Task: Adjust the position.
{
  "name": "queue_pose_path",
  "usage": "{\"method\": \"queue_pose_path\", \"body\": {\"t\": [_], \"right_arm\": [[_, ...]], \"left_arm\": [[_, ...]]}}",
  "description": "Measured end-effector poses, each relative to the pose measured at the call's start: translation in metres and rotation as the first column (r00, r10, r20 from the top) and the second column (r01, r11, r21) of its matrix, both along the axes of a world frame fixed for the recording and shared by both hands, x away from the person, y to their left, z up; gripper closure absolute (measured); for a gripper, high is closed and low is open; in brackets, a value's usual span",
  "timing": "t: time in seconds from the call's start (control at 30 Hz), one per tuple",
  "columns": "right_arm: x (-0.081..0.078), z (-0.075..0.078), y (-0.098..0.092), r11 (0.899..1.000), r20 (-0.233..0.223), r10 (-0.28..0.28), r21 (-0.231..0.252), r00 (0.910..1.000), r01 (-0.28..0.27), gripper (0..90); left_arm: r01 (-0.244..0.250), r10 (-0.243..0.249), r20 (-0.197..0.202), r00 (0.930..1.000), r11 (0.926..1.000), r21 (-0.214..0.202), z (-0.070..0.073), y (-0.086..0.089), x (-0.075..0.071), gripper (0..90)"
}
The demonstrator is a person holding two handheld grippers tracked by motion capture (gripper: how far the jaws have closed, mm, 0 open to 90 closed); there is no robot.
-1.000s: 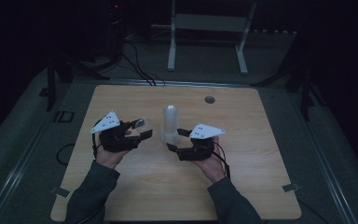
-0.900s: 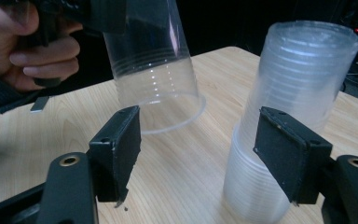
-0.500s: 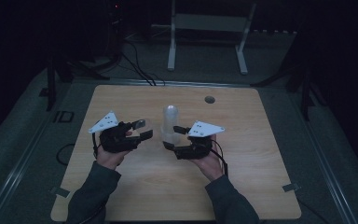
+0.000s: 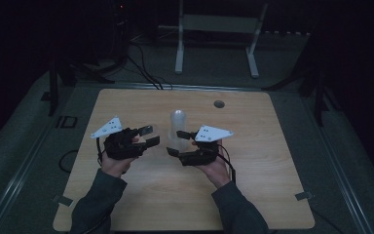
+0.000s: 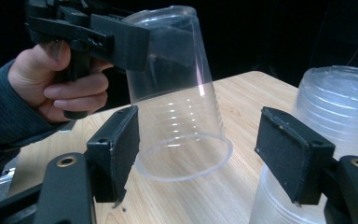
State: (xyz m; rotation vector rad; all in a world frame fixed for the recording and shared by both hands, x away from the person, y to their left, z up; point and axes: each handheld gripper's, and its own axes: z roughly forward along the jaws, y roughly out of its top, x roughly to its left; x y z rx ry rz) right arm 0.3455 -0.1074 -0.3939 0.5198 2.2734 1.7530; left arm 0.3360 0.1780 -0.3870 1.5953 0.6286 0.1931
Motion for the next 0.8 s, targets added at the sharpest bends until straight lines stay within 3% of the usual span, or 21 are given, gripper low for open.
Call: {"method": "queue_pose_path", "body": {"t": [0.47,0.8], "right_arm": [[-0.002,0.007,0.008,0.995,0.025,0.096,0.001,0.9951,-0.096,25.4],[0.003,0.005,0.013,0.994,0.012,0.111,-0.003,0.9938,-0.111,23.3]], "left_arm": [[0.054,-0.054,0.018,0.9984,0.9982,-0.025,0.001,0.003,-0.001,41.1],[0.074,-0.073,0.022,0.9971,0.9961,-0.049,0.003,0.003,-0.002,41.1]]}}
